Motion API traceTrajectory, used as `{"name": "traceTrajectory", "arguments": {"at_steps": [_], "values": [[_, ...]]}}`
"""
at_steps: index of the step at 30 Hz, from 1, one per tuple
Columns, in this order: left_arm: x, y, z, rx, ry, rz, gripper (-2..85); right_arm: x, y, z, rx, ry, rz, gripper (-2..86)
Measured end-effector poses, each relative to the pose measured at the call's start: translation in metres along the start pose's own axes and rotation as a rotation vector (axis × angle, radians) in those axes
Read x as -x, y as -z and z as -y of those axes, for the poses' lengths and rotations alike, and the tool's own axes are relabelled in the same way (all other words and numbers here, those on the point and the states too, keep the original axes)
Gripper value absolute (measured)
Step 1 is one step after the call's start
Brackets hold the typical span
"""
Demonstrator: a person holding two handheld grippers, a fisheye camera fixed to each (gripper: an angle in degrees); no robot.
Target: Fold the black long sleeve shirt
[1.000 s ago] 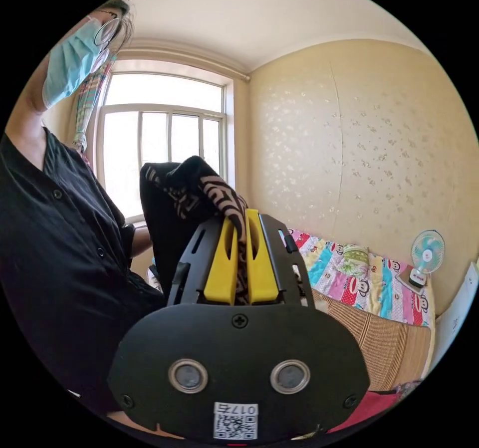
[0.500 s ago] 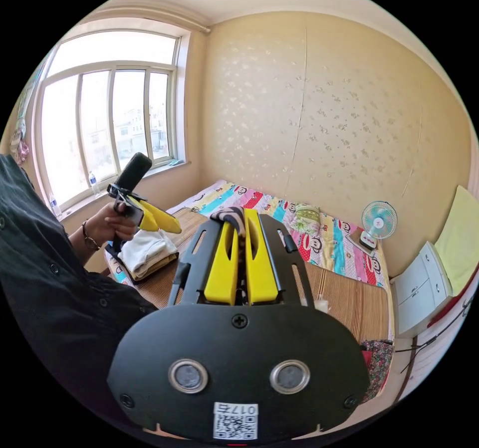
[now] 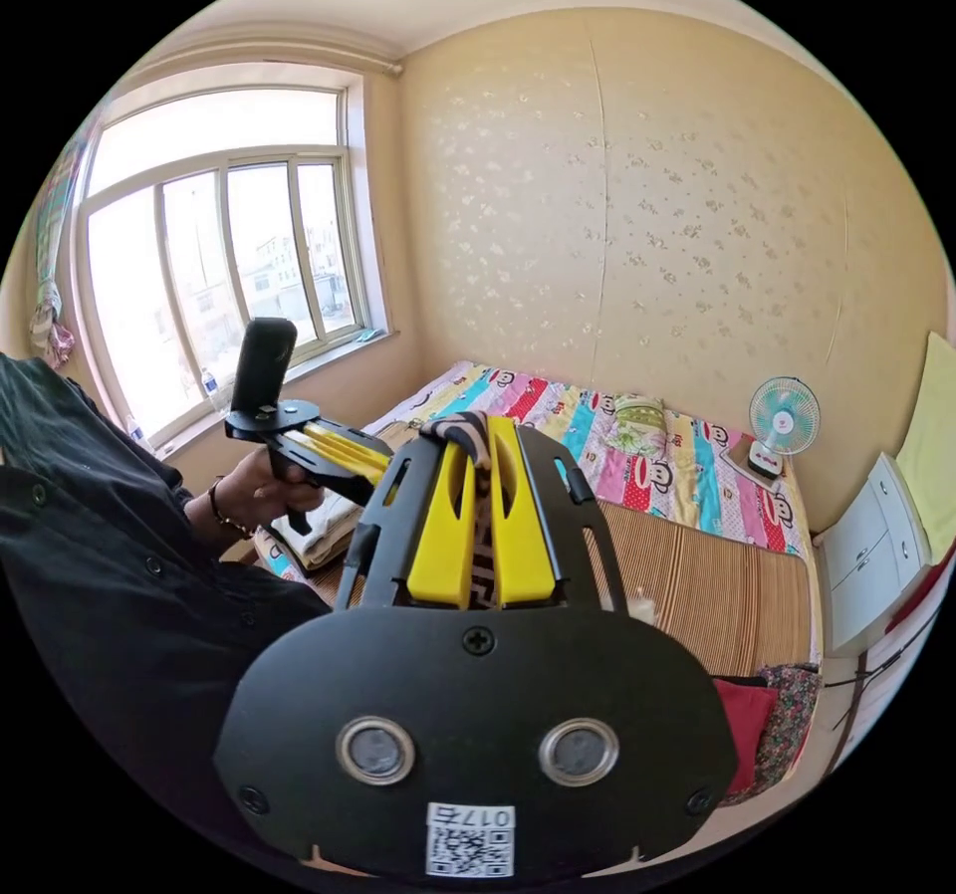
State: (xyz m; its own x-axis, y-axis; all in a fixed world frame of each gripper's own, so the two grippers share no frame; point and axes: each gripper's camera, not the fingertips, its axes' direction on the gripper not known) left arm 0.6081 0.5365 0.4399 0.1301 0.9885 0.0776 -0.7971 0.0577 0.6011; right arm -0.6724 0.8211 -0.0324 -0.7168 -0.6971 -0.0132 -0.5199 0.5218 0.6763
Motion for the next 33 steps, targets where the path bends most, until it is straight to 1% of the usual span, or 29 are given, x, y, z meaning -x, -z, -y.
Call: {"name": "traceTrajectory", "arguments": {"at_steps": [2,5,7,9,10,11,12,14,15,17,19,21,23,26,27,28,30,32,33], "values": [[0.011,0.039,0.008,-0.120,0.001,-0.107,-0.9,-0.011,0.013,0.004,0.008,-0.003,0.020,4.3],[0.021,0.080,0.024,-0.222,-0.015,-0.226,-1.0,-0.032,0.038,0.005,-0.017,0.003,0.129,4.3],[0.020,0.101,0.034,-0.256,-0.054,-0.292,-1.0,-0.050,0.067,0.002,-0.111,0.012,0.290,4.0],[0.016,0.121,0.043,-0.295,-0.108,-0.400,-1.0,-0.062,0.089,-0.002,-0.186,0.019,0.399,3.7],[0.014,0.135,0.048,-0.327,-0.152,-0.492,-1.0,-0.070,0.103,-0.006,-0.225,0.020,0.446,3.6],[0.011,0.150,0.052,-0.363,-0.197,-0.589,-1.0,-0.073,0.109,-0.008,-0.240,0.020,0.463,3.5],[0.010,0.157,0.054,-0.383,-0.217,-0.638,-1.0,-0.078,0.120,-0.012,-0.255,0.020,0.485,3.5],[0.012,0.183,0.060,-0.474,-0.269,-0.832,-0.9,-0.084,0.131,-0.016,-0.243,0.023,0.498,3.7],[0.014,0.189,0.061,-0.501,-0.274,-0.885,-0.9,-0.085,0.136,-0.018,-0.221,0.029,0.495,3.9],[0.026,0.207,0.066,-0.612,-0.265,-1.075,-0.9,-0.084,0.140,-0.019,-0.185,0.032,0.473,4.7],[0.034,0.219,0.069,-0.684,-0.244,-1.158,-0.9,-0.082,0.144,-0.014,-0.155,0.015,0.446,6.6],[0.038,0.231,0.073,-0.722,-0.236,-1.181,-0.9,-0.084,0.146,-0.006,-0.155,-0.001,0.467,8.4],[0.040,0.244,0.079,-0.731,-0.224,-1.164,-1.0,-0.087,0.148,0.004,-0.174,-0.013,0.527,10.3],[0.039,0.254,0.089,-0.724,-0.213,-1.165,-1.0,-0.091,0.140,0.023,-0.188,-0.040,0.738,11.8],[0.039,0.255,0.091,-0.722,-0.209,-1.167,-1.0,-0.090,0.130,0.031,-0.159,-0.042,0.842,11.6],[0.040,0.260,0.094,-0.721,-0.198,-1.169,-1.0,-0.089,0.120,0.038,-0.118,-0.037,0.921,9.5],[0.042,0.270,0.097,-0.719,-0.184,-1.153,-1.0,-0.092,0.115,0.046,-0.095,-0.047,0.963,6.3],[0.047,0.291,0.099,-0.718,-0.169,-1.108,-1.0,-0.108,0.126,0.052,-0.170,-0.097,0.962,4.6],[0.048,0.297,0.099,-0.715,-0.167,-1.093,-1.0,-0.122,0.140,0.057,-0.223,-0.137,0.926,4.2]]}}
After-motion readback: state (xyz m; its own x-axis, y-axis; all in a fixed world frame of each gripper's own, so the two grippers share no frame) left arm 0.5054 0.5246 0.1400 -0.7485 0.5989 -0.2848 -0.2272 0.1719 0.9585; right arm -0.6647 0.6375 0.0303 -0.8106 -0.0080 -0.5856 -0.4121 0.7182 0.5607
